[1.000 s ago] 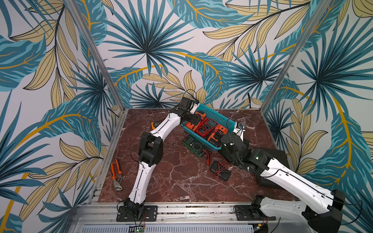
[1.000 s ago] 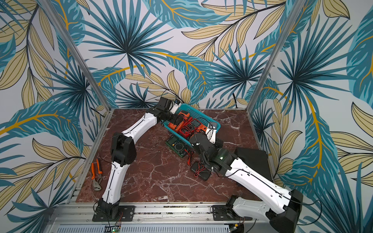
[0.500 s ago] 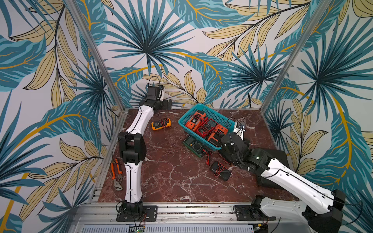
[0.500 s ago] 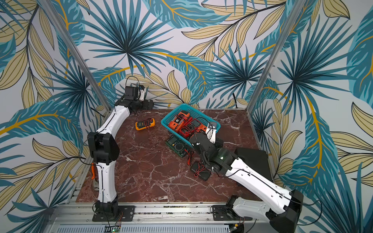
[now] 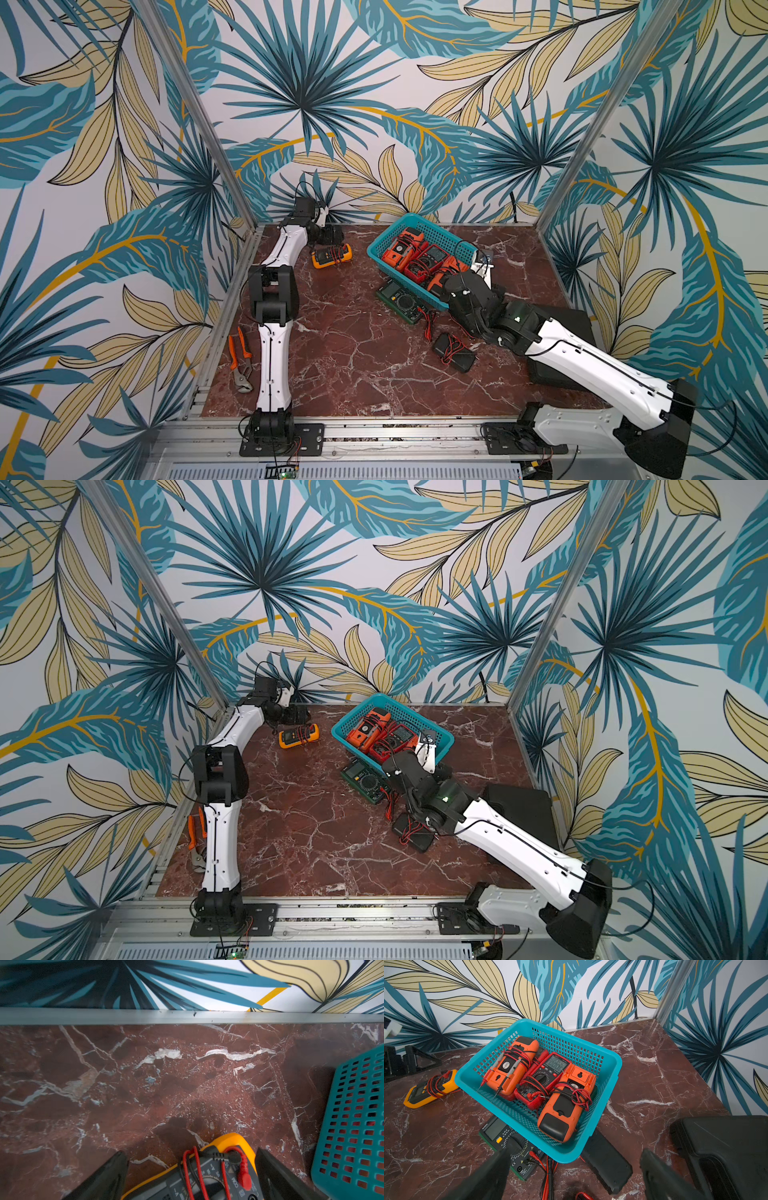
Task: Put the multimeter into the basket
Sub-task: Adjust the multimeter at the center of the board.
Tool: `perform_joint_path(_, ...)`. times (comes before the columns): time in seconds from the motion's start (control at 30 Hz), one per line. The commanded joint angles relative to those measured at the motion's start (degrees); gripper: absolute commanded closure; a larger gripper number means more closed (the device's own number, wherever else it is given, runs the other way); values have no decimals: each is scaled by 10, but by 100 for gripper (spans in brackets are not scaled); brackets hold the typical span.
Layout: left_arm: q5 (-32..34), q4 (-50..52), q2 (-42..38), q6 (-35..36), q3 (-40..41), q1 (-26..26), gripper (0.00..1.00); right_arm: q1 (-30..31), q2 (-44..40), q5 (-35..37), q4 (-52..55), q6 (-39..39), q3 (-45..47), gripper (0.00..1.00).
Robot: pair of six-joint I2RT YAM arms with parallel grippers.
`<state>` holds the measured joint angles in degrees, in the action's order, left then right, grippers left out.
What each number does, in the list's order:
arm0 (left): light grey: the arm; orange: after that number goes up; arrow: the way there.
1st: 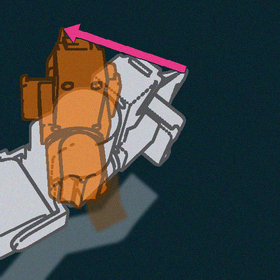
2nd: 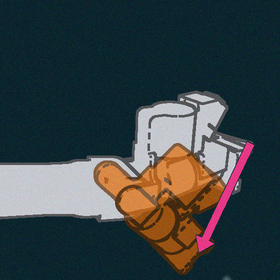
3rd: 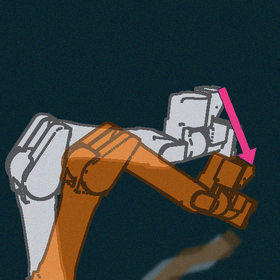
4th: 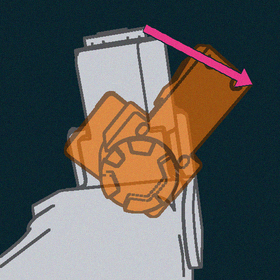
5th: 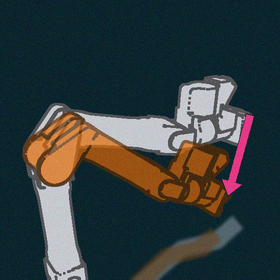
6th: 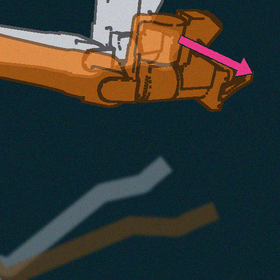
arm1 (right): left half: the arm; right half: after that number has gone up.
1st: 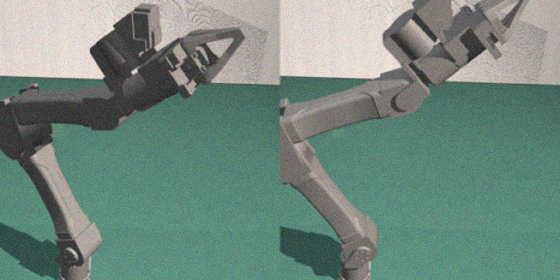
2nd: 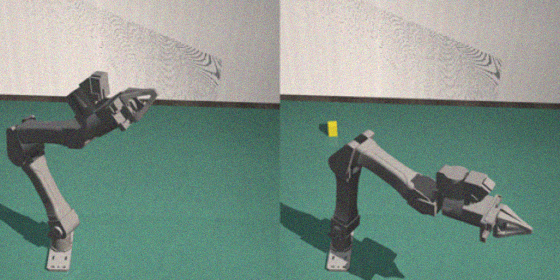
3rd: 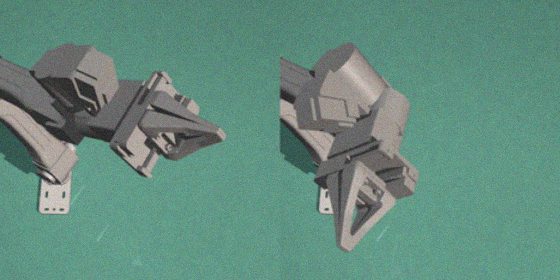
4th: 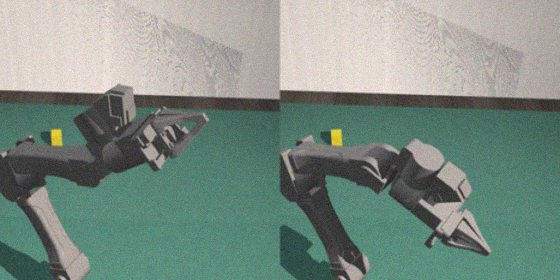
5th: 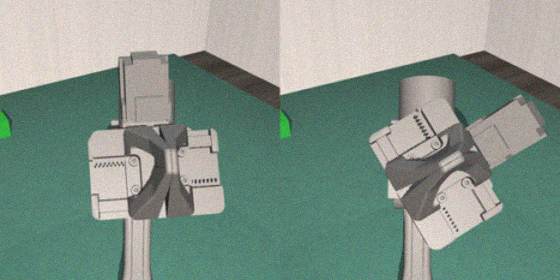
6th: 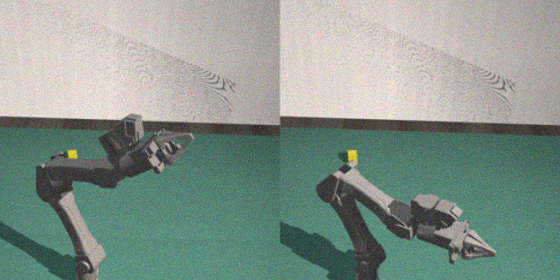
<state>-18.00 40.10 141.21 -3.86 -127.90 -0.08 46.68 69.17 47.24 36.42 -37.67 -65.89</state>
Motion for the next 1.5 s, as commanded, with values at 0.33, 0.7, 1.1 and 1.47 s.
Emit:
perform_joint_path(0.33, -83, 85, -5, 32, 11, -4, 0, -1, -7, 1, 13, -7, -1, 0)
perform_joint_path(0.7, -128, 114, -102, 8, 133, -4, 0, -1, -25, 1, 10, -20, 17, 1)
perform_joint_path(1.1, -123, 3, -278, -22, 393, 1, 0, -1, -23, -7, -11, -14, 26, 0)
perform_joint_path(1.47, 50, -1, -290, -119, 412, 53, 0, -1, -22, -15, -30, -9, 38, 0)
